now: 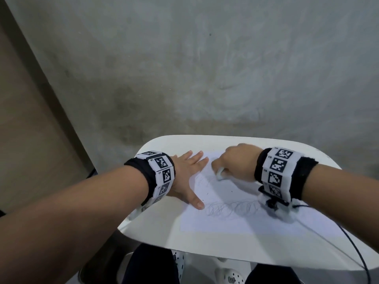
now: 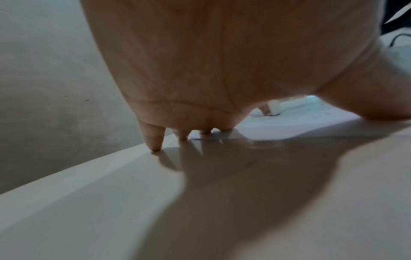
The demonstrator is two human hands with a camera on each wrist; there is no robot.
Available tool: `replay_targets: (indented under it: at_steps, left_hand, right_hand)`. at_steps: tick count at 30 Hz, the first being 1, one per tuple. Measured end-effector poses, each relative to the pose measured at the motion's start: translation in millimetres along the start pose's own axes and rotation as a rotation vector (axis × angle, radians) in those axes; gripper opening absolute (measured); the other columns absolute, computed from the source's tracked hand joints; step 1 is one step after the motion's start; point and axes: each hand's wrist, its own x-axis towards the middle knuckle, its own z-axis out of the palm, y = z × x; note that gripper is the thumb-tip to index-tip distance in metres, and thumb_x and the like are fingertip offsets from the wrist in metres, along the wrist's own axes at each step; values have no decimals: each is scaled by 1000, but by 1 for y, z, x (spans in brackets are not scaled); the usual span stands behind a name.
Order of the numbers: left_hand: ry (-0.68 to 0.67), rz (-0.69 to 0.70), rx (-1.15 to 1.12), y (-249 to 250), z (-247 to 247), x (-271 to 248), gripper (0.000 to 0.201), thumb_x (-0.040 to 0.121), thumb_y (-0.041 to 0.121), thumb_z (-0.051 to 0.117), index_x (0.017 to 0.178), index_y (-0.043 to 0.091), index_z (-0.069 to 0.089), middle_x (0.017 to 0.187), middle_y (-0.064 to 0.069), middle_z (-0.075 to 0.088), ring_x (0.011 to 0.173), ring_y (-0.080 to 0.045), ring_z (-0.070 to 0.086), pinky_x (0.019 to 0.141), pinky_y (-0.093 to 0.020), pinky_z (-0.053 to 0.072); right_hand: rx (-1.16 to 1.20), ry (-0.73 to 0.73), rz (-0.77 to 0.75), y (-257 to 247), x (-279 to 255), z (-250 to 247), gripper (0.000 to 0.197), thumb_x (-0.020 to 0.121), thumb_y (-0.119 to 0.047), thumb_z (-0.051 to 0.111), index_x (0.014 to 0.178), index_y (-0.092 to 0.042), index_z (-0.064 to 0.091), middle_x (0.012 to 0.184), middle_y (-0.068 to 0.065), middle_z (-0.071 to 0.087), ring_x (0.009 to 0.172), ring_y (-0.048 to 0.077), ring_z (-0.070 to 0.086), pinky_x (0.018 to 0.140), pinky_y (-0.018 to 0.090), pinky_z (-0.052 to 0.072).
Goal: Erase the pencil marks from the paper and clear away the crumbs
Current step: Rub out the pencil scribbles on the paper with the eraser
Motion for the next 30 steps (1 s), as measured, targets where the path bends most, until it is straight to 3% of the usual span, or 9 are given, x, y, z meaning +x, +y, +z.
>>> replay_targets:
  at_steps: [2, 5, 10, 14, 17, 21, 23, 26, 30]
  left_hand:
    - [-4, -6, -4, 0, 0, 0, 131, 70, 75, 67, 150, 31, -27, 156, 10, -35, 146, -16, -28, 121, -53, 0]
    - [-8, -3, 10, -1, 0, 2, 133, 68, 78, 66, 149, 31, -28, 156, 10, -36, 146, -17, -28, 121, -54, 1]
    - [-8, -9, -10, -1, 0, 2, 133, 68, 77, 67, 150, 32, -28, 156, 12, -36, 146, -16, -28, 120, -54, 1]
    - [26, 14, -14, -3, 5, 4, 133, 68, 78, 66, 150, 31, -28, 156, 11, -35, 146, -16, -27, 121, -51, 0]
    - [21, 7, -10, -4, 4, 4, 133, 67, 78, 66, 150, 32, -27, 156, 11, -35, 146, -15, -28, 121, -52, -1]
    - [20, 9, -21, -3, 4, 5, 134, 67, 77, 68, 151, 32, -26, 157, 10, -34, 146, -16, -27, 121, -53, -1]
    - [18, 11, -21, -3, 4, 5, 134, 66, 77, 68, 151, 32, -26, 157, 11, -34, 146, -16, -27, 121, -53, -1]
    - [-5, -4, -16, -3, 2, 4, 134, 67, 77, 67, 150, 32, -28, 156, 11, -36, 145, -16, -29, 120, -55, -2]
    - [23, -1, -15, -1, 3, 6, 133, 68, 76, 68, 152, 31, -25, 157, 10, -34, 146, -16, -27, 121, -53, 0]
  right_hand:
    - [-42, 41, 18, 5, 2, -5, 14, 83, -23, 51, 95, -28, 56, 84, -10, 65, 91, 20, 62, 77, 30, 47]
    - [-22, 68, -158, -25, -2, 7, 13, 87, -29, 57, 99, -35, 57, 86, -16, 63, 91, 12, 61, 75, 24, 41]
    - [3, -72, 148, -9, 5, -14, 9, 89, -19, 48, 90, -28, 50, 70, -9, 48, 82, 21, 52, 74, 30, 41]
    - [-12, -158, -21, -38, 4, 3, 24, 82, -16, 70, 99, -27, 56, 74, -13, 54, 79, 13, 54, 69, 29, 47]
    - [21, -144, 201, -11, 7, -11, 8, 90, -20, 55, 98, -22, 55, 72, -10, 50, 83, 19, 53, 71, 31, 45]
    - [-116, -111, 66, -42, 7, 0, 14, 88, -23, 62, 94, -28, 50, 78, -14, 44, 80, 10, 50, 56, 23, 34]
    - [-17, -192, 101, -38, 9, -4, 17, 89, -25, 61, 103, -28, 53, 80, -12, 51, 81, 14, 52, 62, 25, 41]
    - [-52, -182, 226, -18, 8, -24, 3, 92, -22, 48, 94, -24, 48, 79, -7, 54, 86, 23, 56, 80, 33, 49]
    - [-34, -236, 81, -55, 2, -19, 14, 91, -17, 58, 84, -18, 46, 73, -7, 49, 85, 21, 53, 67, 25, 38]
